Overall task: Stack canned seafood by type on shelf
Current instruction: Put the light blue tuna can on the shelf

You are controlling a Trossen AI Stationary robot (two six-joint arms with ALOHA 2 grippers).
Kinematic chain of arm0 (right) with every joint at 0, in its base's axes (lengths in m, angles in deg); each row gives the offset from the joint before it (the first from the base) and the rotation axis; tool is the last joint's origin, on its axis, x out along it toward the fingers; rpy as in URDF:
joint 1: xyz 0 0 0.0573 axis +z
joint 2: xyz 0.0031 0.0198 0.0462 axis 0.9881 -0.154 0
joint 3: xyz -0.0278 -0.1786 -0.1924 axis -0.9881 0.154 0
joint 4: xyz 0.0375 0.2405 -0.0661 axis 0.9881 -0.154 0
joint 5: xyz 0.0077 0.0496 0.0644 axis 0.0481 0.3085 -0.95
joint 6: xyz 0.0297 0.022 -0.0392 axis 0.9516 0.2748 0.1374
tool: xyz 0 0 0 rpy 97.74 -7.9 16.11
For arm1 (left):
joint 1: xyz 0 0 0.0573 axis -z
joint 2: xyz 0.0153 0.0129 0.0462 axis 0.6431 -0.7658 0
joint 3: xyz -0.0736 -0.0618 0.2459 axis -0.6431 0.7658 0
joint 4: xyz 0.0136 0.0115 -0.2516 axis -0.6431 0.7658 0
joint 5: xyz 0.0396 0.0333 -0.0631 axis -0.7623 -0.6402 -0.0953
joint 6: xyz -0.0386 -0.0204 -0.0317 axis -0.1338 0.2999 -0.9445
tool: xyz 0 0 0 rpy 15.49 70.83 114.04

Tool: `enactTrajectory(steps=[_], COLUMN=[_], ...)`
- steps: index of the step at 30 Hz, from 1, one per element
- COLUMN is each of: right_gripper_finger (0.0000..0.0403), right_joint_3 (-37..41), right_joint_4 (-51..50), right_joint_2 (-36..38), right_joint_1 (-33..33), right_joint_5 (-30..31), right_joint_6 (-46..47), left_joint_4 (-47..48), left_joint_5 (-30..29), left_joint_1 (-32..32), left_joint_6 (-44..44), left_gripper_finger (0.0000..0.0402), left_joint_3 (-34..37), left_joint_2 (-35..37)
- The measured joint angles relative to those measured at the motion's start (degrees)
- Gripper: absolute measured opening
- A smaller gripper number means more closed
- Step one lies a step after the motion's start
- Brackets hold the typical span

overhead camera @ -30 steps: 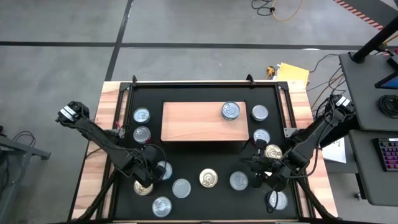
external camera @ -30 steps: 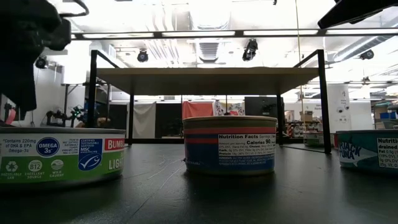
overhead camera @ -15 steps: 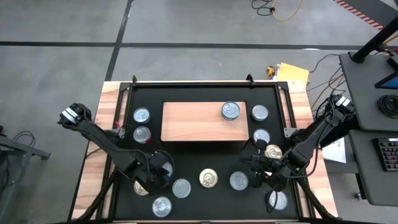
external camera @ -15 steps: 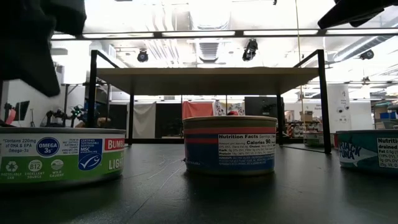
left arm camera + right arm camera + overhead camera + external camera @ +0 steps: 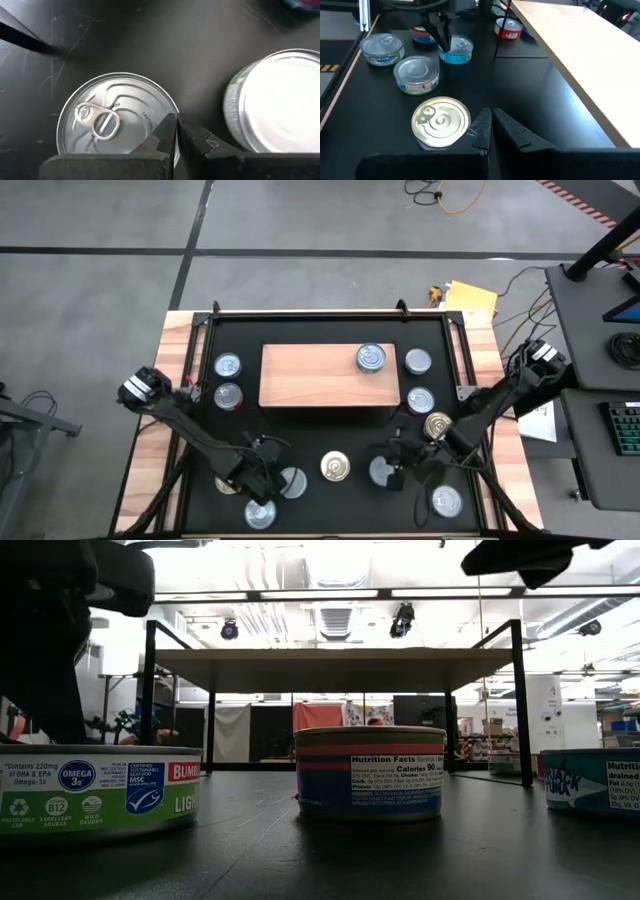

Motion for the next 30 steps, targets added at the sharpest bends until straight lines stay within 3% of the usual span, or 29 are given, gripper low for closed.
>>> enactTrajectory(steps=[5,16,30], right_gripper_finger=[0.0009,0.0009,0.0009], right_joint_3=[0.00,0.00,0.00], right_joint_4=[-0.11,-0.14,-0.16], right_joint_2=[0.05,0.05,0.08], right_joint_1=[-1.64,-1.92,-2.49], right_joint_5=[-3.23,-3.36,-2.91], right_joint_6=[-0.02,-0.39,-0.72], left_joint_4=[-0.29,3.61,4.60], left_joint_5=[-1.38,-3.14,-3.38], left_joint_1=[0.19,1.18,5.05], left_joint_6=[0.04,-0.01,-2.65], left_gripper_finger=[0.0000,0.0000,0.0000], left_joint_3=[-0.84,-3.39,-0.44], left_joint_2=[-1.08,-0.56,-0.64])
